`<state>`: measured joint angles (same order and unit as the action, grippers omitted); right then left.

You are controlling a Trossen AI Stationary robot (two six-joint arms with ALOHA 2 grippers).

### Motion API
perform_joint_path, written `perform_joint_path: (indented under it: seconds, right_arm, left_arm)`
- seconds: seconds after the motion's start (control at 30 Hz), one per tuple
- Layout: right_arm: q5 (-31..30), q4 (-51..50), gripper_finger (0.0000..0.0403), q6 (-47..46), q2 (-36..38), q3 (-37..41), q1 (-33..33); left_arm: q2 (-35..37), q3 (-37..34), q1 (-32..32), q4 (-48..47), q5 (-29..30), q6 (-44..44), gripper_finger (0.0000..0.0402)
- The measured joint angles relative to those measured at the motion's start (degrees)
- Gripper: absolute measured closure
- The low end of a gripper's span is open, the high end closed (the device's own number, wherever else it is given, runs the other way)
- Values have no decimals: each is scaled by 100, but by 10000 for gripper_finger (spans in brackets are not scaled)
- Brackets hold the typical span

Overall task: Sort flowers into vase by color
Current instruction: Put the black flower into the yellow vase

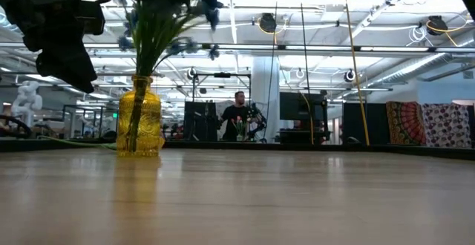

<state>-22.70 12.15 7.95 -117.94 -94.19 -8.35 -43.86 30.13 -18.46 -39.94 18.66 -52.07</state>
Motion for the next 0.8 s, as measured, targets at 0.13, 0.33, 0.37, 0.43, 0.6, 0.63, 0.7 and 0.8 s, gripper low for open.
perform_joint_path:
  seconds: [0.13, 0.33, 0.37, 0.43, 0.6, 0.63, 0.7, 0.8]
  right_arm:
    - [4, -507, 403, -392, -8, 9, 48]
    - [-30, -479, 403, -671, -8, 9, 122]
    - [-48, -491, 403, -713, -8, 9, 137]
    - [-100, -633, 403, -889, -8, 9, 166]
    - [-121, -1166, 403, -1203, -8, 9, 244]
    - [-131, -1270, 403, -1204, -8, 9, 253]
    - [-135, -1416, 403, -1224, -8, 8, 268]
    - [-140, -1469, 403, -1324, -8, 7, 282]
  left_arm:
    - [-1, -2, 0, 0, 17, 0, 188]
    - [0, -2, -2, 2, 24, 0, 188]
    - [0, -2, -2, 2, 24, -1, 188]
    - [-1, -2, 0, 9, 24, -2, 188]
    - [0, -2, 0, 63, 24, -11, 188]
    - [0, -2, -1, 63, 24, -11, 188]
    - [0, -2, -2, 63, 24, -13, 188]
    - [0, -2, 0, 63, 24, -13, 188]
